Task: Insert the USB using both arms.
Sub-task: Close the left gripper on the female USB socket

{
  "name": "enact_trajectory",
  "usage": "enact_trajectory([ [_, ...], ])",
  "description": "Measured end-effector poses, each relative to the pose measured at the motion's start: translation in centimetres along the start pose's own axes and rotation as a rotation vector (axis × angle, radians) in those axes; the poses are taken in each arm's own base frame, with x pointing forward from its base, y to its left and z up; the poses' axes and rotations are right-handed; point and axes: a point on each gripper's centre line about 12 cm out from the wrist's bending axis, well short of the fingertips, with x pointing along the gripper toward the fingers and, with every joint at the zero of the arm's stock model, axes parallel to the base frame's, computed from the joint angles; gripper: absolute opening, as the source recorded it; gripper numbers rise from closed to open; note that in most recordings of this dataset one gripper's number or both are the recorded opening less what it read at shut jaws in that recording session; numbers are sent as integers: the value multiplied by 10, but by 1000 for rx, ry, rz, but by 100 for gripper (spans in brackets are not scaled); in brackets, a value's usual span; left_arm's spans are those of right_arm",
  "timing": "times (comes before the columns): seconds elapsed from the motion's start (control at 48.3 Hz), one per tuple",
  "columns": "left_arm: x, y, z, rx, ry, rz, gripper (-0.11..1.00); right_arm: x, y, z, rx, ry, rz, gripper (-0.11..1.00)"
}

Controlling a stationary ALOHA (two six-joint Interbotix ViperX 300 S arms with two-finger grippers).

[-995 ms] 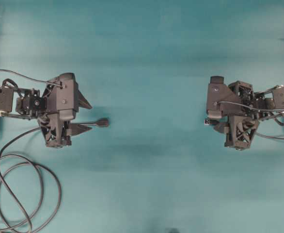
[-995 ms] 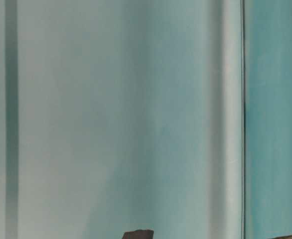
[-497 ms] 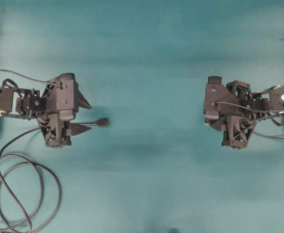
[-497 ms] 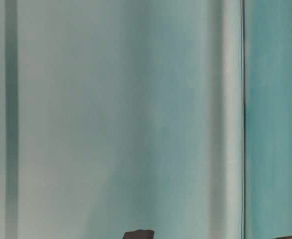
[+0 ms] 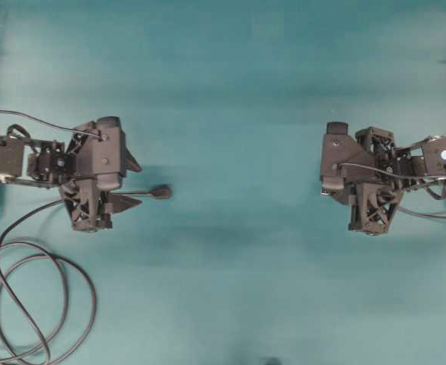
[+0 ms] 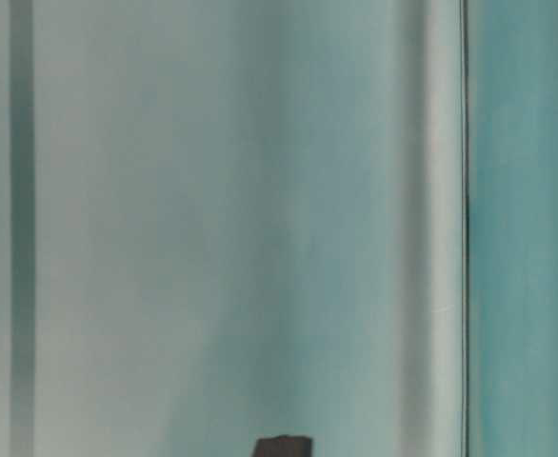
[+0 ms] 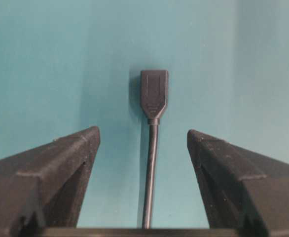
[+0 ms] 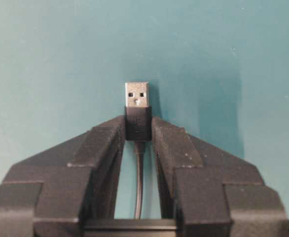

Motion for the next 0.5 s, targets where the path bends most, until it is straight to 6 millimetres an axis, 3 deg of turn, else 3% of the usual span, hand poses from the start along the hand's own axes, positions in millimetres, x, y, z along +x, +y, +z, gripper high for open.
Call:
enact_trajectory([
  [0.29, 24, 0, 4, 0, 44, 5, 82, 0, 0, 0, 1, 1, -1, 23],
  [0.497, 29, 0, 5, 2, 67, 6, 64, 0, 0, 1, 0, 1, 0, 23],
])
